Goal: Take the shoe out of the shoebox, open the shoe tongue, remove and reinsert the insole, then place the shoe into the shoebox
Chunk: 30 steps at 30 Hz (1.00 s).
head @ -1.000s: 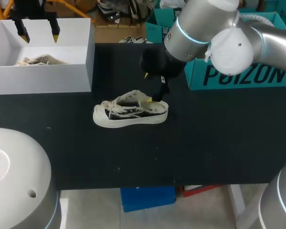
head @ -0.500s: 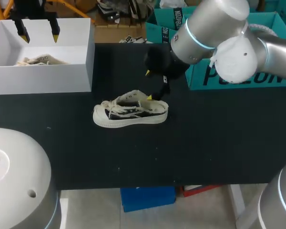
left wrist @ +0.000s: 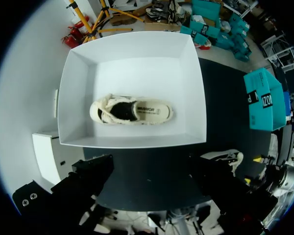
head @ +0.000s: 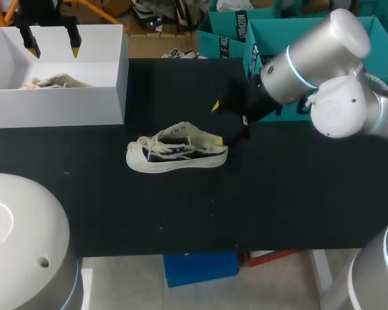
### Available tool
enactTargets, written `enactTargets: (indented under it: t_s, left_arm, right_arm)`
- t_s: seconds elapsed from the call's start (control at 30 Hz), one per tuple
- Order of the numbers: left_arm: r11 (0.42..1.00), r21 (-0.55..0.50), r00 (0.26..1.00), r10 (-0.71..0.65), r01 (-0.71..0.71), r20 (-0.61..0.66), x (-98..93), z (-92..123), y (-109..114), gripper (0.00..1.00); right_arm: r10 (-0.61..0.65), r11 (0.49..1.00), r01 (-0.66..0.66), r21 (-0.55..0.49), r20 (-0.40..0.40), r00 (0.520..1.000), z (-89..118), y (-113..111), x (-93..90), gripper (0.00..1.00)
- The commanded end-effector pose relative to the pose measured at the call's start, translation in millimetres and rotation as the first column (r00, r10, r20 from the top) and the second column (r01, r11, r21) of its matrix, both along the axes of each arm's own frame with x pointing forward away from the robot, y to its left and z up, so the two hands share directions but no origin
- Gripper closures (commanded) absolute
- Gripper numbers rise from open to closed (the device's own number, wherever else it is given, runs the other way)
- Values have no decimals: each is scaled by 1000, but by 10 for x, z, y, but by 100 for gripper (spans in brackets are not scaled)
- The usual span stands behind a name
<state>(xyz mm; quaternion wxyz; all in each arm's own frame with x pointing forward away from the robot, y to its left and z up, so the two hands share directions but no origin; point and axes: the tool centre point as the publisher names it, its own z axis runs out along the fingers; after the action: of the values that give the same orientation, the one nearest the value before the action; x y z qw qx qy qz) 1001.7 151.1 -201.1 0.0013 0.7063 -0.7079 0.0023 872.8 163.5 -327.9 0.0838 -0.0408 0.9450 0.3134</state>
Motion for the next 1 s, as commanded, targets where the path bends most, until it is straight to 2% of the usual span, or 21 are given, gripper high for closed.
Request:
enactTargets:
  t_s: [0.03,0.63,1.0]
  left_arm:
    - [1000,3,1000,1,-1,-2,-6,7,-6,0]
    - [1000,3,1000,1,-1,-2,-6,7,-6,0]
    - [1000,3,1000,1,-1,-2,-6,7,-6,0]
  right_arm:
    - [24,997,-23,79,-14,1000,-156,-25,61,0]
    - [29,985,-15,173,-78,997,-645,-59,68,0]
    - [38,977,-17,211,-95,995,-784,4,143,0]
